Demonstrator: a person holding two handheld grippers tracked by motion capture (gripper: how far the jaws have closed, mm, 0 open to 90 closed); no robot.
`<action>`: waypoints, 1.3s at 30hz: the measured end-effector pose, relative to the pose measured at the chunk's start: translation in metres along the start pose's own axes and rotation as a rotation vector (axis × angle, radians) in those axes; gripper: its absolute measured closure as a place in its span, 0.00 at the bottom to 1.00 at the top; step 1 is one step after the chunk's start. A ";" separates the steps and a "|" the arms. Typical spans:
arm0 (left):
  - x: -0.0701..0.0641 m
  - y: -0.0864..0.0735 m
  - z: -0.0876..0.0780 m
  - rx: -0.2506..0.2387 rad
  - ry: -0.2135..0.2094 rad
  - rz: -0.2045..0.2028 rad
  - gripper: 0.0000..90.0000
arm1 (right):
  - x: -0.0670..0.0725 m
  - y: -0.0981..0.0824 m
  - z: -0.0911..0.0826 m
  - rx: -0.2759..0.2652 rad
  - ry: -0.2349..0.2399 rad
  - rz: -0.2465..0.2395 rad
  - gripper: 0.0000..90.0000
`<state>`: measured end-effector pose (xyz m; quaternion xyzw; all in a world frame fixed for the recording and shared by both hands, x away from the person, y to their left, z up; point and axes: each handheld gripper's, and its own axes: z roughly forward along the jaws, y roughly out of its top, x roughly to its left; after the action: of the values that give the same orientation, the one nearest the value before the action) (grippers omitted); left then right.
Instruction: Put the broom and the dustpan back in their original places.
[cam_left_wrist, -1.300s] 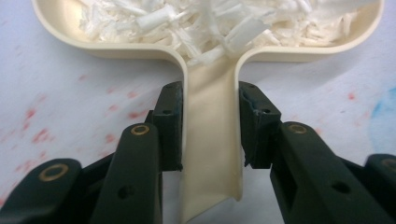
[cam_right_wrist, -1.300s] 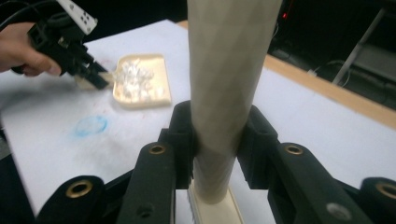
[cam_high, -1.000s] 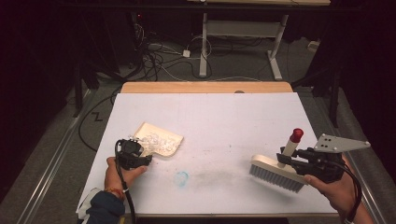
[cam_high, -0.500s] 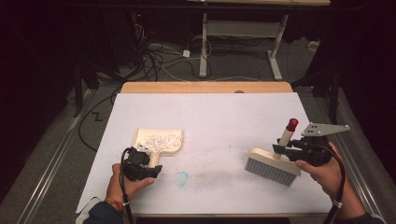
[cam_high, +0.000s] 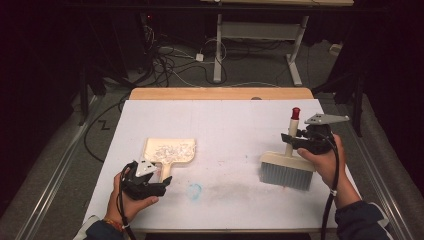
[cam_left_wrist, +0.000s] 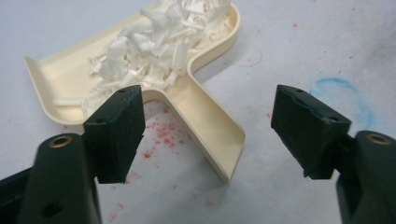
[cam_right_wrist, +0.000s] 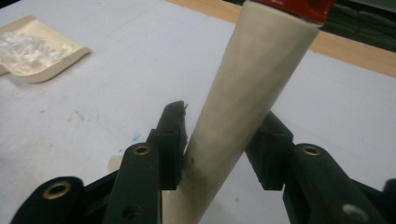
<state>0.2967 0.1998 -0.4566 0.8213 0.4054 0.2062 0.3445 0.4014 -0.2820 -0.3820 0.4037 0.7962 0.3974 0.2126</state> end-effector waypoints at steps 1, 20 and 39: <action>0.000 -0.001 -0.001 -0.014 0.003 0.006 0.25 | 0.000 0.002 0.004 0.003 -0.012 -0.002 0.68; -0.009 -0.003 0.001 -0.112 0.025 0.109 0.21 | 0.002 0.019 0.036 -0.088 -0.148 -0.017 0.53; -0.014 -0.005 0.009 -0.114 0.029 0.165 0.20 | 0.031 -0.027 -0.013 -0.213 -0.114 -0.132 0.38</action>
<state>0.2909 0.1869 -0.4672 0.8278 0.3288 0.2687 0.3666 0.3621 -0.2726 -0.3963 0.3476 0.7609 0.4414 0.3247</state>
